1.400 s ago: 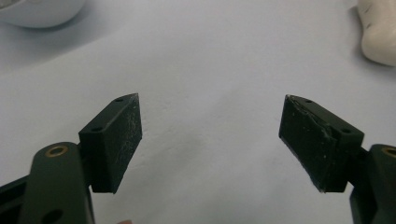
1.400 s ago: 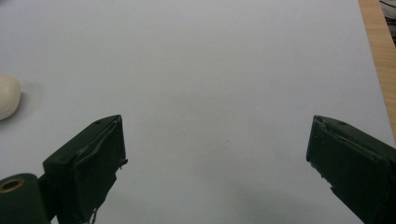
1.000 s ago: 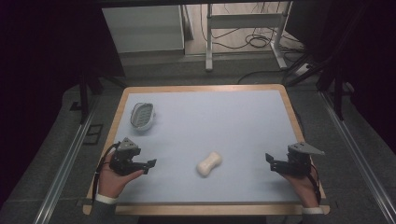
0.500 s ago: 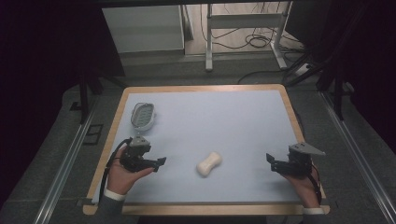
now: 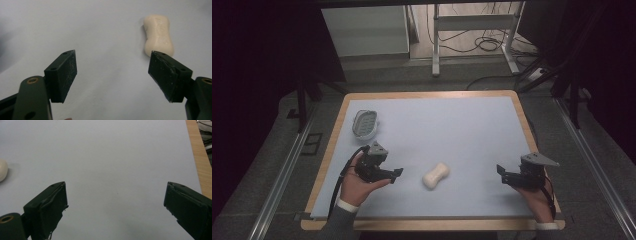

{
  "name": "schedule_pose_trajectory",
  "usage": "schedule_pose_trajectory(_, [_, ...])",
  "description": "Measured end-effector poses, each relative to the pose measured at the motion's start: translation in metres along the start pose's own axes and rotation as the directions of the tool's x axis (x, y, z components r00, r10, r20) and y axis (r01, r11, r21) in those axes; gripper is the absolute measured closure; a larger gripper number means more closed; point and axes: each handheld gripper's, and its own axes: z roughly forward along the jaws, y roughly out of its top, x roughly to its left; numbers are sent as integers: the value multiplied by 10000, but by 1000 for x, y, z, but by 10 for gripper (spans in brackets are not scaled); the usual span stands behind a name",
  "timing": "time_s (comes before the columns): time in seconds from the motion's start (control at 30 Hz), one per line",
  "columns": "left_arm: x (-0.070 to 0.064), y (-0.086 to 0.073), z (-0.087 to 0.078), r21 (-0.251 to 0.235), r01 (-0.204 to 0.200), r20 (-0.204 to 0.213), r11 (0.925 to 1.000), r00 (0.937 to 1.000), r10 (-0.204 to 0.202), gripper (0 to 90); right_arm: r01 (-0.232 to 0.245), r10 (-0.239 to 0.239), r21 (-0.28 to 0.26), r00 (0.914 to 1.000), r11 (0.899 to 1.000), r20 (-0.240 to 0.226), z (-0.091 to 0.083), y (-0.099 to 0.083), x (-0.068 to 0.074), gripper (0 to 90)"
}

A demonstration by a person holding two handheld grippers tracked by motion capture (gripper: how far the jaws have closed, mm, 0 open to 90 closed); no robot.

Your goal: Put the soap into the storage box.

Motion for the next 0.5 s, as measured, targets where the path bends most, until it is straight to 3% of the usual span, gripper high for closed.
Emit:
schedule_pose_trajectory(0.17, [-12, 6, 6, 50, -305, 212, 9995, 9993, 304, 235, -23, 23, -25, 10000, 10000, 36, -1, 0, 0, 46])
schedule_pose_trajectory(0.5, [-24, 16, 21, 91, -549, 507, 9985, 9972, 543, 241, -42, 42, 40, 10000, 10000, 52, 0, -1, -2, 46])
